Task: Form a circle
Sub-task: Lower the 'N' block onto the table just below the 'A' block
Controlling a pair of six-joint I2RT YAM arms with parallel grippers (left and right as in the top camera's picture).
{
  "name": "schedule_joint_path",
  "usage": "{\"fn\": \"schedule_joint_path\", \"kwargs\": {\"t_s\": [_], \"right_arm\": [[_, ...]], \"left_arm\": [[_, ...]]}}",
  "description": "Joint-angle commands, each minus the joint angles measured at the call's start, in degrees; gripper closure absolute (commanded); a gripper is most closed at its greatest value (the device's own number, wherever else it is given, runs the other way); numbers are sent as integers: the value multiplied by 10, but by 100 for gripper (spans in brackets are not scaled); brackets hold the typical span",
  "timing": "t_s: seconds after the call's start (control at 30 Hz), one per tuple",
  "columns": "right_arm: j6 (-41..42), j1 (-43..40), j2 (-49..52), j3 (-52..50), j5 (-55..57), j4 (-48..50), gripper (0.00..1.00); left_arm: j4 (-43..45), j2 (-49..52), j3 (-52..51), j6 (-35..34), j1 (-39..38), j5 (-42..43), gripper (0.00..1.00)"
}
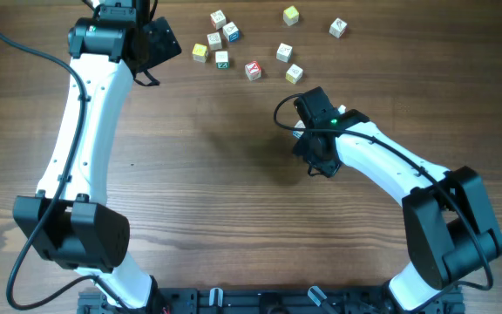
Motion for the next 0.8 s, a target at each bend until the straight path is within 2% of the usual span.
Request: {"fn": "schedule_joint_path", "kwargs": {"t_s": [0.0, 0.13, 0.43, 0.77], "right_arm": [[9, 1, 5, -5, 1, 1, 42], [15, 1, 20, -5, -5, -1, 43], [14, 1, 21, -5, -5, 6, 60], [-3, 1, 21, -5, 8, 5, 65]], "left_arm": [[0, -13, 10, -8, 1, 3, 0], [0, -13, 10, -8, 1, 3, 0], [0, -13, 10, -8, 1, 3, 0], [0, -13, 10, -8, 1, 3, 0]]}}
